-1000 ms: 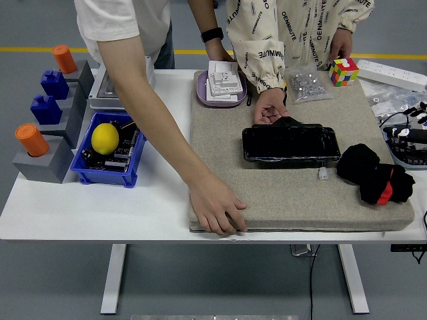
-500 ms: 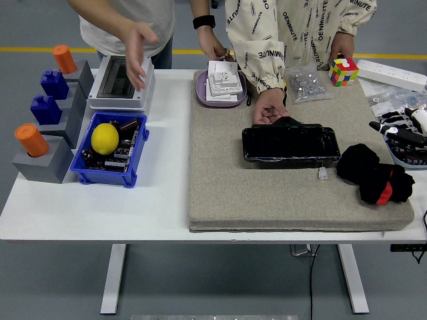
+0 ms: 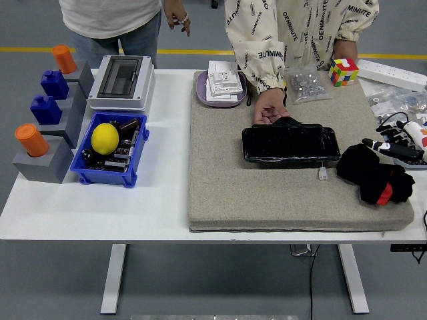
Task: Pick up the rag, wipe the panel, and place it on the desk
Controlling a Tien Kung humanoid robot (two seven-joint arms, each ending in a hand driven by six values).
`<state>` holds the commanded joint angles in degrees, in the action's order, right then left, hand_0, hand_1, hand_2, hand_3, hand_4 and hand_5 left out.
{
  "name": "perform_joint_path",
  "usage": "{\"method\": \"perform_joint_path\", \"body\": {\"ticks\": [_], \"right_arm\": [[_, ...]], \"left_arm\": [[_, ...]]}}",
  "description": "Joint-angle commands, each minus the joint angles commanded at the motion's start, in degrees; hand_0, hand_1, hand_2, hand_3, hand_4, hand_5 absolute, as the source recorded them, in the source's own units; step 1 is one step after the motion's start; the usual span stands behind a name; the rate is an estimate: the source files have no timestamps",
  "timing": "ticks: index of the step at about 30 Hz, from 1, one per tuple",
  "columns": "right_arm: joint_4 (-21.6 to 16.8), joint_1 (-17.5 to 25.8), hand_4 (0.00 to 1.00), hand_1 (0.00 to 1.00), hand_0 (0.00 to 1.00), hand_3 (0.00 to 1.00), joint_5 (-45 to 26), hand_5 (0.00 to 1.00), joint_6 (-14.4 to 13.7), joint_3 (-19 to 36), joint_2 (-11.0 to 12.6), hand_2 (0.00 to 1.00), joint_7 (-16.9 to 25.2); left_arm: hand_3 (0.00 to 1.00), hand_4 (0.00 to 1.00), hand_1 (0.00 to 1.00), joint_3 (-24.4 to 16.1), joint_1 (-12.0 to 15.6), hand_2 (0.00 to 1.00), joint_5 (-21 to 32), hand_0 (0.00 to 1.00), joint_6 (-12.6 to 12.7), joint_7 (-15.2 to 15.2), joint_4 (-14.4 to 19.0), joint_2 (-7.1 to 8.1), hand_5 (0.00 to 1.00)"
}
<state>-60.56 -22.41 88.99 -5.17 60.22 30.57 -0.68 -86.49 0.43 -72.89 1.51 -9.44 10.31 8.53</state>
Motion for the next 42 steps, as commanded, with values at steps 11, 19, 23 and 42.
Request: {"method": "perform_joint_path", "body": {"ticks": [11, 19, 23, 42], "right_arm": [[-1.5, 1.0, 0.998, 0.636, 0.682, 0.706, 2.3, 0.691, 0.4, -0.2, -0.7, 0.713, -0.7], [-1.9, 1.8, 0.998, 0.636, 0.684, 0.708, 2.8, 0.694, 0.6, -0.2, -1.2, 0.712, -0.9], [-1.7, 1.8, 0.998, 0.639, 0.685, 0.71, 2.8, 0.699, 0.8, -0.7, -0.9, 0.717, -0.9], [-0.6, 1.2, 0.998, 0.643, 0.689, 0.715, 3.4, 0.698, 1.0, -3.6, -0.9, 0.719, -0.7]], "left_arm": [[0.565, 0.594, 0.691, 0.2, -0.1, 0.733, 0.2, 0.642, -0.1, 0.1, 0.0, -0.03, 0.47], [0.565, 0.593, 0.691, -0.1, 0.1, 0.733, -0.1, 0.643, 0.0, 0.0, 0.0, 0.03, 0.468], [0.564, 0.593, 0.692, 0.0, 0.0, 0.733, 0.0, 0.643, 0.0, 0.1, 0.0, -0.05, 0.469], [0.564, 0.593, 0.691, 0.4, -0.1, 0.732, 0.3, 0.642, 0.0, 0.1, 0.0, -0.12, 0.469]]}}
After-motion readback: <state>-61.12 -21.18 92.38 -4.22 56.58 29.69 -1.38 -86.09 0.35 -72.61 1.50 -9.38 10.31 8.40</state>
